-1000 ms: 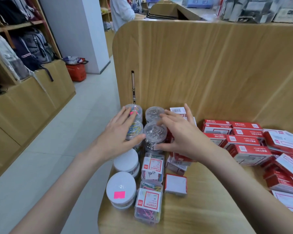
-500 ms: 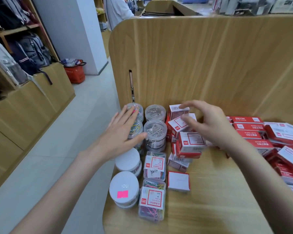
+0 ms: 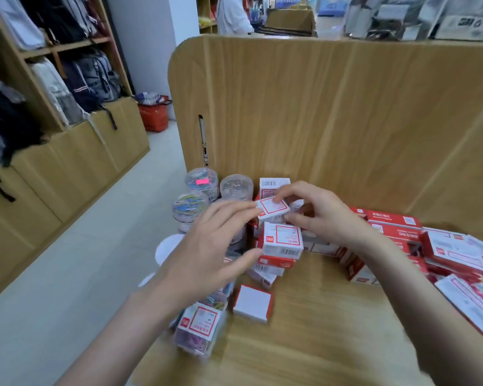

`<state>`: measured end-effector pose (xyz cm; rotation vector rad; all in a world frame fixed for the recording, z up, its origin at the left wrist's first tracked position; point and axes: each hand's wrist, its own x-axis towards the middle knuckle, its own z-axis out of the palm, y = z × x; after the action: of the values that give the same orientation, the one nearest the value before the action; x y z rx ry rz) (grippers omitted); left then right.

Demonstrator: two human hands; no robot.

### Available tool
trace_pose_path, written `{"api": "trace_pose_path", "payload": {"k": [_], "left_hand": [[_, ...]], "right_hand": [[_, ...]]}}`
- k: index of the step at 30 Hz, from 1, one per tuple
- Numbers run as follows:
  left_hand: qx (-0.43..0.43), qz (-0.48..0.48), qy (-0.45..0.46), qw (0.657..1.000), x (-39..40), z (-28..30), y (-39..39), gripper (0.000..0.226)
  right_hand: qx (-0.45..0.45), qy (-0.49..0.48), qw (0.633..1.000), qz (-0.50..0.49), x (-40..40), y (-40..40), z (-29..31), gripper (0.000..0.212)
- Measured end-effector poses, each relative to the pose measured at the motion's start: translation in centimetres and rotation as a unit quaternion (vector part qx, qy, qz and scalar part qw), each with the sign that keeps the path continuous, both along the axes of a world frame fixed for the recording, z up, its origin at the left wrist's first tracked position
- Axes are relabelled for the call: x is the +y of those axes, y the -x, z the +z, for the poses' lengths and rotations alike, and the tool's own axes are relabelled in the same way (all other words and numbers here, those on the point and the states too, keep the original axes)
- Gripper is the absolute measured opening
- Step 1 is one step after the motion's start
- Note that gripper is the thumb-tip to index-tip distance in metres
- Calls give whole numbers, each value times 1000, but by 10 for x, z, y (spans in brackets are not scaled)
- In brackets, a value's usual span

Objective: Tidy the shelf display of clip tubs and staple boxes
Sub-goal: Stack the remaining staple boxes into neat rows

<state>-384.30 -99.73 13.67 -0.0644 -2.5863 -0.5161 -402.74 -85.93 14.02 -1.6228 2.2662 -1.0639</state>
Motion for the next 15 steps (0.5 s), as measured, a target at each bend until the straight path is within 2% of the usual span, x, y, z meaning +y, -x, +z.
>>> {"api": "trace_pose_path", "payload": {"k": [3, 5, 9, 12, 15], "left_hand": [[-19, 27, -10, 999, 19, -13, 10, 52], [-24, 42, -18, 999, 26, -21, 14, 53], [-40, 75, -41, 996, 31, -29, 19, 56], [-60, 91, -92, 990, 34, -27, 20, 50], [-61, 91, -138, 984, 34, -25, 18, 44]], "right_hand": [[-14, 14, 999, 26, -2, 4, -1, 26], [-34, 49, 998, 8, 4, 7, 0, 27], [-152, 146, 976, -48, 34, 10, 3, 34], [-184, 153, 965, -106, 62, 4, -5, 29], [-252, 137, 953, -101, 86, -11, -10, 25]]}}
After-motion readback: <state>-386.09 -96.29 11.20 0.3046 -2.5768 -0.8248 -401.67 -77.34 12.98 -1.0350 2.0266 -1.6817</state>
